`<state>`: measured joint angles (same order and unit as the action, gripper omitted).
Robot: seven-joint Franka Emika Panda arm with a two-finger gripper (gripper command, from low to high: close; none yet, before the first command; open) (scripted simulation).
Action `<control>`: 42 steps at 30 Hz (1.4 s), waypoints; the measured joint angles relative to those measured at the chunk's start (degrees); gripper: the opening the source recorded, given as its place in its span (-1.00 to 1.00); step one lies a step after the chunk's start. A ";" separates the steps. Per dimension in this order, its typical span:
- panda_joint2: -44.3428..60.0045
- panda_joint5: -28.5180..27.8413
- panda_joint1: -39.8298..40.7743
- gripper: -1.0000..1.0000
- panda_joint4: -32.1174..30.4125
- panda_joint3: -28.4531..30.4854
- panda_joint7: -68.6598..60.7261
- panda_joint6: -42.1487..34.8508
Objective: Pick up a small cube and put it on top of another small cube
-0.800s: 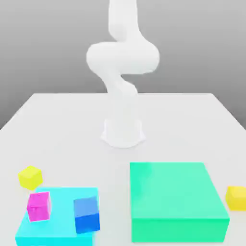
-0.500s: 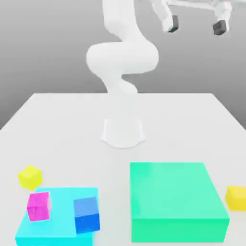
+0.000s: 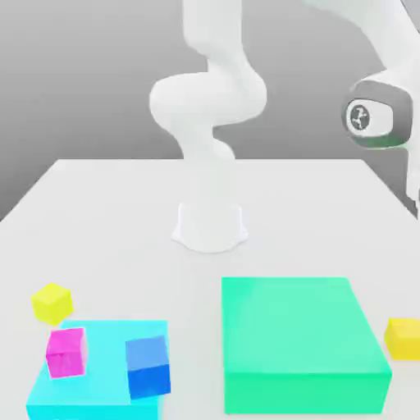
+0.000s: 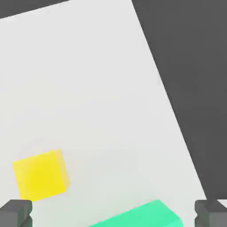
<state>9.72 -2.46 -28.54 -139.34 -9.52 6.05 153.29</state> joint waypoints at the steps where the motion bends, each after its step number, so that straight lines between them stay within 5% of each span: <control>1: 2.11 -1.39 -0.82 0.00 -0.27 -0.27 -0.56 0.77; 7: 14.61 -7.15 -4.84 0.00 1.12 2.41 0.86 8.92; 8: 15.92 -7.53 -5.23 -1.00 1.39 2.87 1.13 9.94; 15: 15.86 -7.69 -5.20 -1.00 1.38 2.83 1.27 9.78; 20: 6.93 -4.11 -2.98 -1.00 -0.48 0.55 -1.32 2.80; 33: -7.86 2.37 24.35 -1.00 0.18 19.79 3.04 -12.25; 36: -4.41 4.48 27.20 -1.00 0.18 20.36 2.99 -8.98; 37: -2.87 5.00 27.28 1.00 -0.09 20.24 2.72 -7.21; 42: -2.87 5.00 27.28 1.00 -0.09 20.24 2.72 -7.21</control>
